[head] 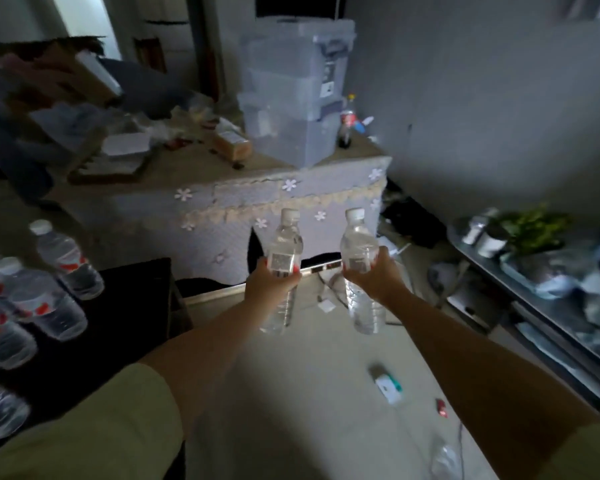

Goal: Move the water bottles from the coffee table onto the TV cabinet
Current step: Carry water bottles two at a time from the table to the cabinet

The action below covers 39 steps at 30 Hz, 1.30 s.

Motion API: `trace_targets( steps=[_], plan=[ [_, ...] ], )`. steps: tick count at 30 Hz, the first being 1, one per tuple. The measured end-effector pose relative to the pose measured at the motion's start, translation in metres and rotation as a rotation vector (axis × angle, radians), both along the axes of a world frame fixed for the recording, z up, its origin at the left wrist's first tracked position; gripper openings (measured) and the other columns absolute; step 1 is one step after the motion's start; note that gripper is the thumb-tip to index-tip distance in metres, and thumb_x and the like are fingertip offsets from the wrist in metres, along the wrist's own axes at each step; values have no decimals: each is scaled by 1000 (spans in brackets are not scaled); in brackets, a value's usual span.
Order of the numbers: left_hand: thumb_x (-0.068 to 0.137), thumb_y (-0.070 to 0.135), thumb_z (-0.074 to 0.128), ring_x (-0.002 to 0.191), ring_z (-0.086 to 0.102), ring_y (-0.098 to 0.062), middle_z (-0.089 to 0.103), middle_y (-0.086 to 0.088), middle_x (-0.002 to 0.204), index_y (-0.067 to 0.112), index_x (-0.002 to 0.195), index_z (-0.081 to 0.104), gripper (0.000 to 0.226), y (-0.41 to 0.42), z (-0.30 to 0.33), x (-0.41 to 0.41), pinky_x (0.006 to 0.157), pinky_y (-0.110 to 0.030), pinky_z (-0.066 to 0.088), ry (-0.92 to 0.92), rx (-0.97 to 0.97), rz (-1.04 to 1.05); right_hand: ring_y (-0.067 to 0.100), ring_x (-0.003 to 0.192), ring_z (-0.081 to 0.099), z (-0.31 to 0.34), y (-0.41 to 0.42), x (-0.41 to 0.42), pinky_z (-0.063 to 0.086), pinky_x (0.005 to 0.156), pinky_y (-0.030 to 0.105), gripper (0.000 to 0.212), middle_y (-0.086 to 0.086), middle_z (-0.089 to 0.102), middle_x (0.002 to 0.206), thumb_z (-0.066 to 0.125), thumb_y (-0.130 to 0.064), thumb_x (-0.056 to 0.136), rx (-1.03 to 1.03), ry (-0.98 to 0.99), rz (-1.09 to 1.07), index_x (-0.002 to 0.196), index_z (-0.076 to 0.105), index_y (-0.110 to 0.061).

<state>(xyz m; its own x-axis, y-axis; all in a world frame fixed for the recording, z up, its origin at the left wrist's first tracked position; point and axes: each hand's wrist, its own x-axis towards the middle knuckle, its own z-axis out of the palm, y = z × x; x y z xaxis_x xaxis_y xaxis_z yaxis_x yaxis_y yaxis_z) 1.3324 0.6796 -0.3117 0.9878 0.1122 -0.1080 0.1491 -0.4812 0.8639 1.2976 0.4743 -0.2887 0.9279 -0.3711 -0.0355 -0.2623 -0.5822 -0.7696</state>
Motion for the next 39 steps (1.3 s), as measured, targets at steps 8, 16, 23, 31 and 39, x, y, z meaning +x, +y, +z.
trace_targets(
  steps=[8, 16, 23, 31, 39],
  plan=[
    [58, 53, 70, 85, 69, -18, 71, 2, 87, 20, 99, 63, 53, -119, 1, -51, 76, -28, 51, 13, 9, -380, 22, 92, 54, -4, -100, -124, 38, 75, 28, 71, 7, 54, 105, 82, -34, 71, 2, 35, -378, 121, 42, -6],
    [72, 41, 78, 91, 65, -23, 68, -3, 101, 17, 112, 57, 51, -253, 4, -169, 79, -29, 52, 44, 7, -760, 21, 89, 51, 4, -189, -307, 37, 73, 28, 70, 9, 56, 109, 79, -35, 74, -19, 34, -700, 125, 40, -6],
    [71, 38, 80, 89, 65, -24, 68, -4, 98, 14, 110, 61, 49, -355, -3, -330, 72, -25, 44, 97, 22, -1020, 22, 89, 50, 5, -246, -487, 38, 72, 31, 71, 14, 55, 114, 79, -36, 73, -47, 61, -923, 123, 40, -5],
    [71, 37, 78, 91, 66, -24, 70, -3, 104, 20, 113, 60, 49, -464, -11, -506, 71, -25, 45, 141, 55, -1333, 28, 99, 58, -3, -296, -680, 47, 78, 36, 73, 14, 57, 115, 80, -39, 70, -2, 54, -1261, 122, 41, -7],
    [71, 46, 78, 86, 63, -20, 68, -1, 102, 20, 111, 60, 51, -573, -28, -620, 72, -27, 45, 153, 102, -1578, 25, 95, 56, -26, -341, -805, 43, 77, 33, 65, 10, 56, 109, 81, -34, 69, 74, 6, -1509, 115, 42, -9]
  ],
)
